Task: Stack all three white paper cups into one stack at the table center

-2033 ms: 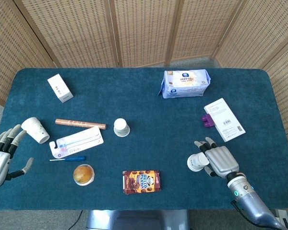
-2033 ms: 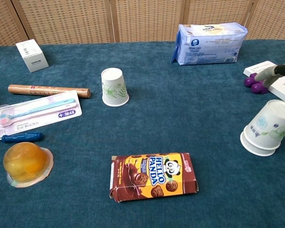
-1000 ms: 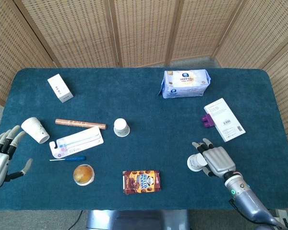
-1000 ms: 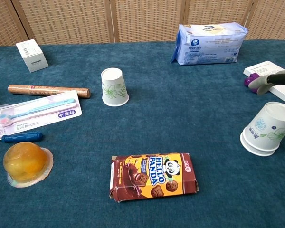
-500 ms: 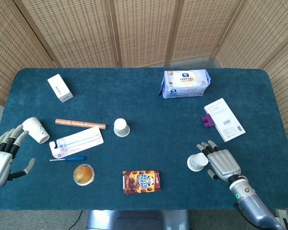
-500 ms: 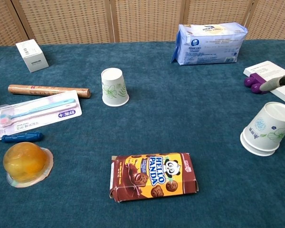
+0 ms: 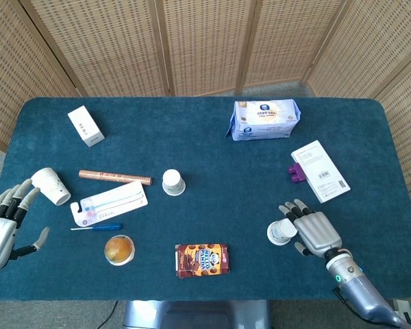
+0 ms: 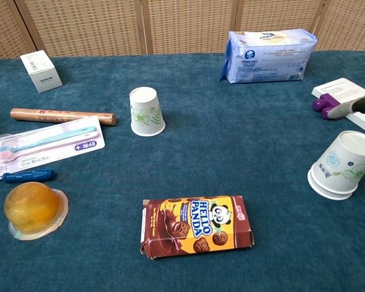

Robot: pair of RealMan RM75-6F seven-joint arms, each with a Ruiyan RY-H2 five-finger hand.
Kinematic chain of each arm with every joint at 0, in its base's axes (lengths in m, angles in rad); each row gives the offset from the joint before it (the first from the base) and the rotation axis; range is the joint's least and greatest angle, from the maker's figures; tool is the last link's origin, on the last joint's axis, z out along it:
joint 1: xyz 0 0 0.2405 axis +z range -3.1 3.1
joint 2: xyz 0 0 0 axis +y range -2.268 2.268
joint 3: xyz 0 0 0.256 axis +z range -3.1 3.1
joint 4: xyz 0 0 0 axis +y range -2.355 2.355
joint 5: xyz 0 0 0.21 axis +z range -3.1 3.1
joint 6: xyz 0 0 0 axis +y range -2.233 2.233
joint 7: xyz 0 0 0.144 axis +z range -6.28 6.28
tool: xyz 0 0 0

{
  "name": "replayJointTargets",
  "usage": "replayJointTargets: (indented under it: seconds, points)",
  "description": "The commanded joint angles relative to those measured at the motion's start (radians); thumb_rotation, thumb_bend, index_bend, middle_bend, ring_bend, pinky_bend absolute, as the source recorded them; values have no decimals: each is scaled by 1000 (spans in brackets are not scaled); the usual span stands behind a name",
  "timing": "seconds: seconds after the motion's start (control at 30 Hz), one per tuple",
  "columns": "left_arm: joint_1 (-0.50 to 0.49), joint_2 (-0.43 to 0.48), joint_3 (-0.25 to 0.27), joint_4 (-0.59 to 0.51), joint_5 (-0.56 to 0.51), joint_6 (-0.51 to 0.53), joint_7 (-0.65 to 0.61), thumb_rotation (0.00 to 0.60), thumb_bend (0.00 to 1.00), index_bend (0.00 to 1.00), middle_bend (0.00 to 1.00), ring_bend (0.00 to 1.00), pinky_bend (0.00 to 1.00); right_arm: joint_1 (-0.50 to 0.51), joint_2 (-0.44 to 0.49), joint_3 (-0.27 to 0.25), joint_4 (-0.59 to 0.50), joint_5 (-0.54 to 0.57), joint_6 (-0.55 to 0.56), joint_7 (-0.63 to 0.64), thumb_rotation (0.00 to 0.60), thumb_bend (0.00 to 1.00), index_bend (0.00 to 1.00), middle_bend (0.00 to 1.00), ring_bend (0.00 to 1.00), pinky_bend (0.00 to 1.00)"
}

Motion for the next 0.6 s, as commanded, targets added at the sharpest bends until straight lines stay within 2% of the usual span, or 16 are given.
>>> replayJointTargets:
  seconds: [0.03, 0.33, 0.43, 0.53, 0.6]
  points:
    - [0, 0, 0, 1, -1, -1, -1, 286, 444, 0, 0, 0, 119, -2, -14, 2, 15, 1, 2, 3, 600, 358, 0, 0, 0, 428]
    - [3, -2, 2, 6, -3, 1, -6, 288, 444, 0, 0, 0, 120, -1, -49, 5, 40, 9, -6, 0, 600, 367, 0, 1, 0, 428]
    - [7, -3, 3, 10, -5, 4, -9, 289, 445, 0, 0, 0, 120, 2, -63, 5, 50, 19, -11, -8, 600, 370, 8, 46, 0, 445]
    - [13, -2, 4, 13, -5, 12, -13, 288, 445, 0, 0, 0, 120, 3, -75, 6, 52, 26, -12, -14, 600, 373, 97, 140, 14, 499]
    - [15, -2, 5, 14, -6, 14, -15, 286, 445, 0, 0, 0, 119, 6, -83, 7, 54, 33, -16, -17, 600, 371, 171, 191, 56, 536]
